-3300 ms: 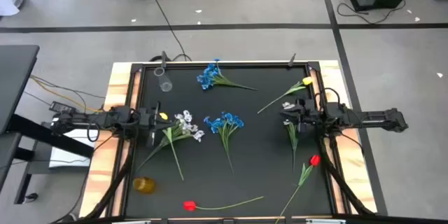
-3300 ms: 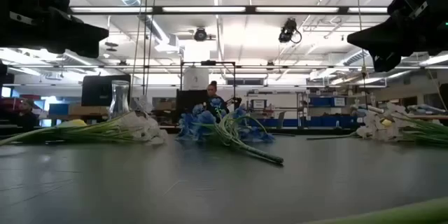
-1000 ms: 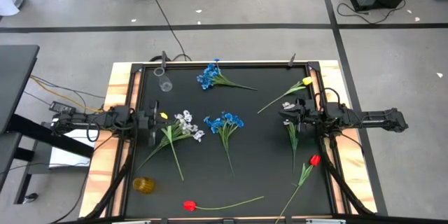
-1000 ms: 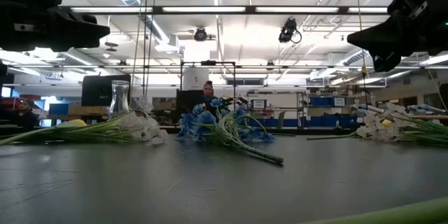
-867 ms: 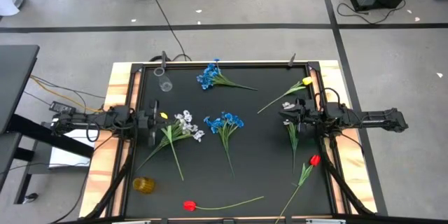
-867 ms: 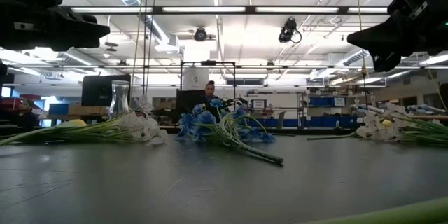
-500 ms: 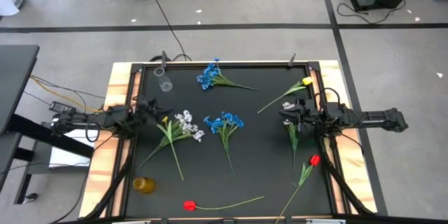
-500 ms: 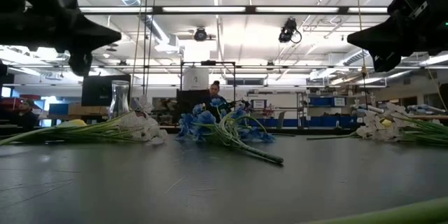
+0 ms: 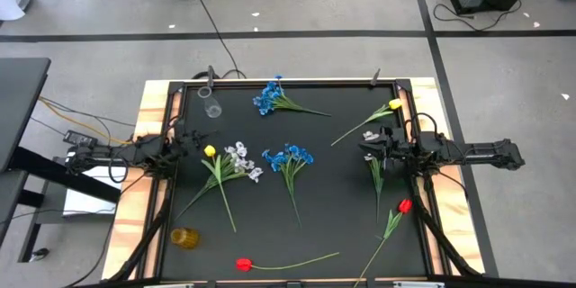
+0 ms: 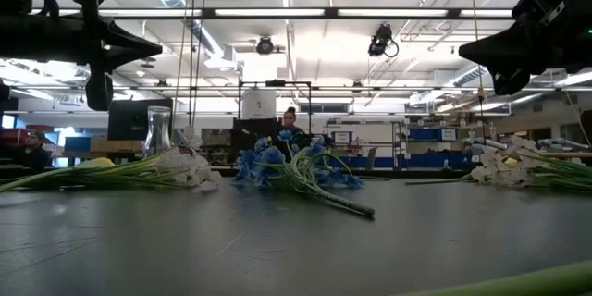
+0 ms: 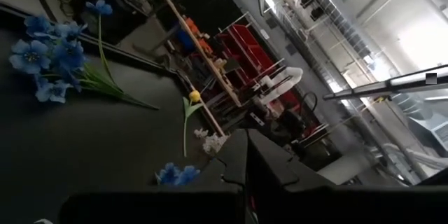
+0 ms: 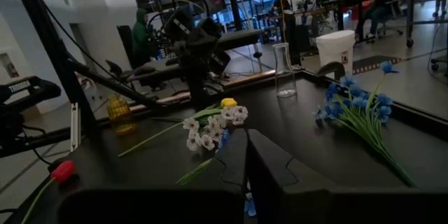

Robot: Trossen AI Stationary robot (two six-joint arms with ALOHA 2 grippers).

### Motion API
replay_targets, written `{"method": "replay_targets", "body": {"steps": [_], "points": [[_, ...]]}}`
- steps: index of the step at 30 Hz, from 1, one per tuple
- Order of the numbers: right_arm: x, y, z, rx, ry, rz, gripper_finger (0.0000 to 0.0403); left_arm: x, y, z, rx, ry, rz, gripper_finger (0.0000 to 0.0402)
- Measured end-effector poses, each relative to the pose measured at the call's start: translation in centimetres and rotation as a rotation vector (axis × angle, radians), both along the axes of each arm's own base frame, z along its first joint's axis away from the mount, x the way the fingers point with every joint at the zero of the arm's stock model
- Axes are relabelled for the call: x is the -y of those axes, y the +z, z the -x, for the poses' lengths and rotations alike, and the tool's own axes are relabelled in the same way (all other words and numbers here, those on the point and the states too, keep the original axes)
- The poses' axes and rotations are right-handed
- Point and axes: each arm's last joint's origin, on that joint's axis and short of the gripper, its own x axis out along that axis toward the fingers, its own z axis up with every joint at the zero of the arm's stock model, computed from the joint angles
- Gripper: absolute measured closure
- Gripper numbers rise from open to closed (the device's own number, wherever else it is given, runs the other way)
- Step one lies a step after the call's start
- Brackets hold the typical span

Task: Sort flowers into vase by color
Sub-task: Put the right white flowers into the transparent vase

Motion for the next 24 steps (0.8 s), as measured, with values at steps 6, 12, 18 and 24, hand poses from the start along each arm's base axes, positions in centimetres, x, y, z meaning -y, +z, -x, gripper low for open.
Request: {"method": "replay_targets", "body": {"steps": [6, 12, 18, 24], "points": [[0.0, 0.0, 0.0, 0.001, 0.0, 0.0, 0.0383, 0.2, 0.0, -0.1, -0.016, -0.051, -0.034, 0.0386], [0.0, 1.2, 0.1, 0.128, -0.006, 0.001, 0.0383, 0.4, -0.4, -0.1, -0.061, -0.082, -0.062, 0.0386], [0.1, 3.5, 0.7, 0.37, -0.023, -0.001, 0.0383, 0.7, -0.7, -0.3, -0.103, -0.121, -0.064, 0.0386], [0.7, 4.6, 1.5, 0.533, -0.216, -0.133, 0.0383, 1.2, -0.1, -0.7, -0.184, -0.17, -0.071, 0.0386]]}}
